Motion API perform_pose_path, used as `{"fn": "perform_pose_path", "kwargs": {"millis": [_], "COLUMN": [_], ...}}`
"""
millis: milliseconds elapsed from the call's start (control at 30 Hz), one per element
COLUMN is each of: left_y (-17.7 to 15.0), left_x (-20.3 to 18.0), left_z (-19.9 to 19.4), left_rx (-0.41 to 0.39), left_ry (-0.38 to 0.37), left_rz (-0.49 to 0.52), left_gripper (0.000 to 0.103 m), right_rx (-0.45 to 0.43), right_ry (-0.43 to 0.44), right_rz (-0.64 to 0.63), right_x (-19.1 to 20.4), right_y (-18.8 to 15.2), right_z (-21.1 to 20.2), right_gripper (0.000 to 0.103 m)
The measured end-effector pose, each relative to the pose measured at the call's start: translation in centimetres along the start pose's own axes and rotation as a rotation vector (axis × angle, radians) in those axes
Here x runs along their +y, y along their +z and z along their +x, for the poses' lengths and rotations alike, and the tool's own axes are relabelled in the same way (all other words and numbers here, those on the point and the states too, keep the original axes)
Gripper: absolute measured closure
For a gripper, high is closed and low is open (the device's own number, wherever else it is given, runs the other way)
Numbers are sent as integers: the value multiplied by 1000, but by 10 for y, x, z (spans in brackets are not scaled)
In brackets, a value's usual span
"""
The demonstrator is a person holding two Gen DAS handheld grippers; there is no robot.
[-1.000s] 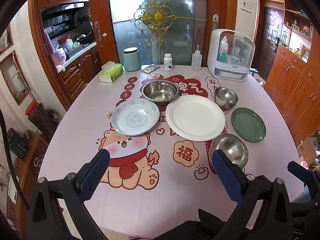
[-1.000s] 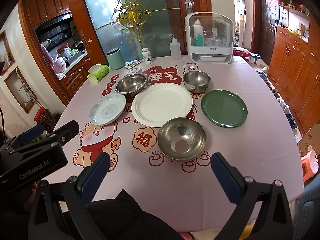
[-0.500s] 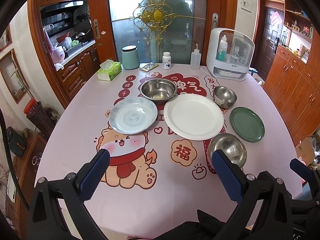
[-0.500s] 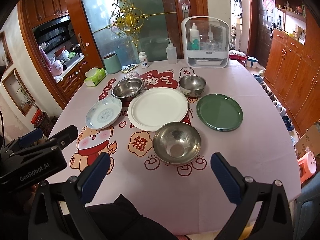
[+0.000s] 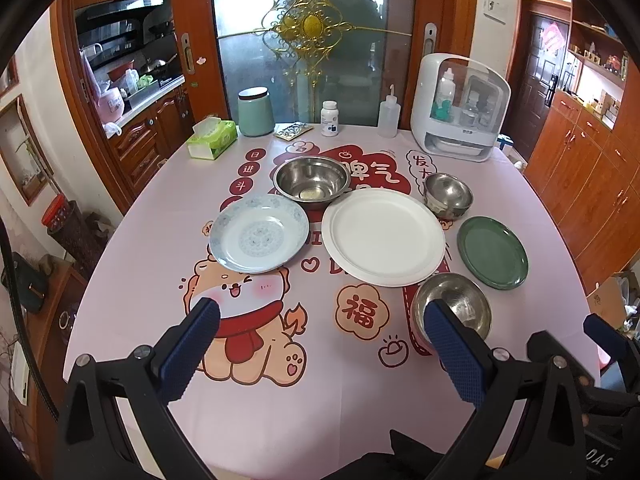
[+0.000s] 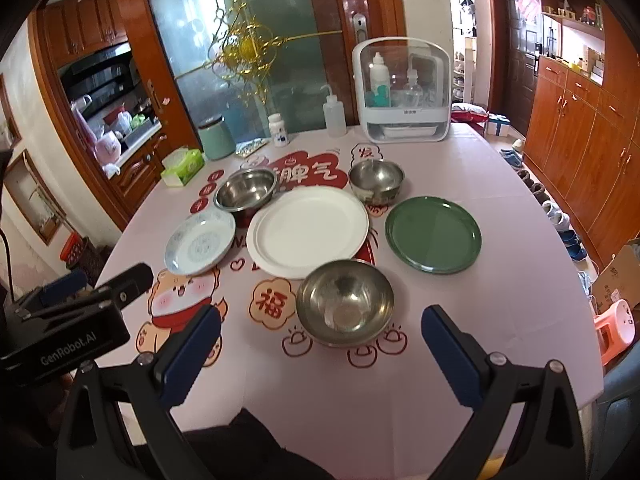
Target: Organize plates and bowls
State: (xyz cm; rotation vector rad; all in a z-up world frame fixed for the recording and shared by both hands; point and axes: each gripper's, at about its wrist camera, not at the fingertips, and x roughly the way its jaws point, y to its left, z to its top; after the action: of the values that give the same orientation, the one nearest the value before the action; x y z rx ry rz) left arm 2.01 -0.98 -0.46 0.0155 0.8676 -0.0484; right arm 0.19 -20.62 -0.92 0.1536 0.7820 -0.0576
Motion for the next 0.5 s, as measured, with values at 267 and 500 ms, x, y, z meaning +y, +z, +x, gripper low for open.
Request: {"fn": "perform_pose_path", "kwargs": {"millis": [267, 500], "left_y": [18, 35], "left_x": [2, 5], "left_z": [26, 53], "left_rx": [67, 110], "left_ry": [-6, -25], "left_rz": [-6, -31], "left_gripper": [1, 1], "right_rx": [-12, -12], "right_ry": [4, 50], "right_rz": [59, 111], "right_x": [-14, -30], "right_y": [18, 42], "right_z": [20, 42], "right_gripper": [2, 2]}}
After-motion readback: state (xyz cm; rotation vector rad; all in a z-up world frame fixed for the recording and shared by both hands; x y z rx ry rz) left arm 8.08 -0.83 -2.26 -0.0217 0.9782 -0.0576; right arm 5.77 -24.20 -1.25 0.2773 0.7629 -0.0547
